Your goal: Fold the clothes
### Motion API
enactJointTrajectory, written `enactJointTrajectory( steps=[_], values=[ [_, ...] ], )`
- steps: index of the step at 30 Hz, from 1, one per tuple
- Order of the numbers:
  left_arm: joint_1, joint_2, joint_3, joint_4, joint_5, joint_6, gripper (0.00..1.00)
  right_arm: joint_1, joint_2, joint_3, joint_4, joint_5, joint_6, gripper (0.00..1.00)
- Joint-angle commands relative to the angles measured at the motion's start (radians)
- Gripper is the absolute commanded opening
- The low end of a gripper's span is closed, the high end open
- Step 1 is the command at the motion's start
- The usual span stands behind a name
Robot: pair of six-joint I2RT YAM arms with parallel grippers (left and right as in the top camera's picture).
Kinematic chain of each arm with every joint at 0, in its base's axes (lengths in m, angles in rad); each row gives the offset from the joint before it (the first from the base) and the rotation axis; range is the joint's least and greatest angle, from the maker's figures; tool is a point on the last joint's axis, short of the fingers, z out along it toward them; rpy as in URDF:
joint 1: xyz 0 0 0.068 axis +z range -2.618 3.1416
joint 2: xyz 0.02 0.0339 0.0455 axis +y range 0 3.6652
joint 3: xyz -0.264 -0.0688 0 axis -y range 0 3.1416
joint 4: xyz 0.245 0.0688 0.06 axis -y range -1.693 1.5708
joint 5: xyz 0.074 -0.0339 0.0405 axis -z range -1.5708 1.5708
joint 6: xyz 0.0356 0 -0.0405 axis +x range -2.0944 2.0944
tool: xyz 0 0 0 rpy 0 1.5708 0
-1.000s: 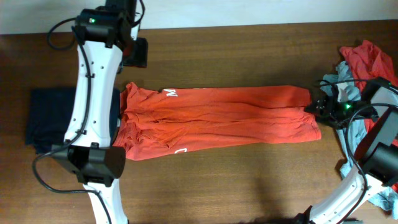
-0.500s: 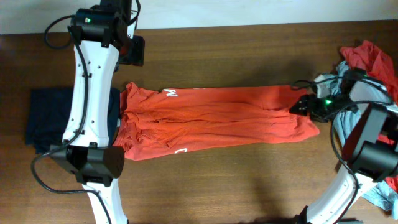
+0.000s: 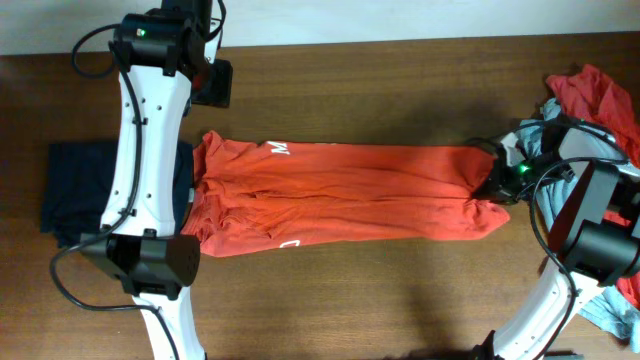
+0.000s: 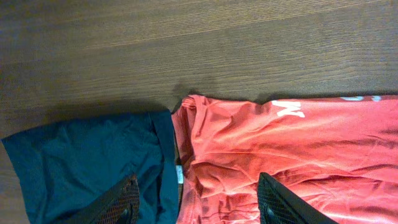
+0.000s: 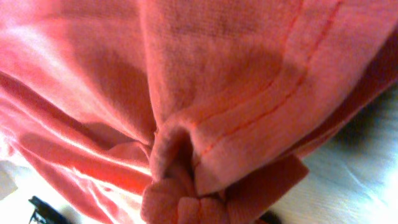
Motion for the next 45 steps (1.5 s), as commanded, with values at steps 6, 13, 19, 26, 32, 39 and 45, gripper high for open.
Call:
enactJointTrajectory(
  steps=[6,13,19,26,32,39,45],
  values=[
    [0.010,-0.059,0.120,0.000,-0.014,0.039,0.63,-0.071,-0.069,0.281,-0.193,0.401,0.187,0.04],
    [0.013,-0.105,0.154,0.005,-0.015,0.039,0.65,-0.044,-0.106,0.523,-0.348,0.418,0.209,0.04],
    [0.013,-0.144,0.154,0.015,-0.061,0.039,0.66,0.060,-0.119,0.718,-0.504,0.411,0.227,0.04],
    [0.013,-0.179,0.154,0.035,-0.063,0.039,0.67,0.317,-0.121,0.781,-0.583,0.415,0.228,0.04],
    [0.013,-0.188,0.154,0.042,-0.083,0.039,0.67,0.591,-0.116,0.774,-0.567,0.428,0.255,0.04],
    [0.015,-0.219,0.156,0.068,-0.181,0.039,0.67,0.874,-0.097,0.703,-0.448,0.456,0.337,0.04],
    [0.025,-0.254,0.157,0.079,-0.182,0.039,0.67,0.980,-0.068,0.569,-0.296,0.455,0.416,0.04]
  ],
)
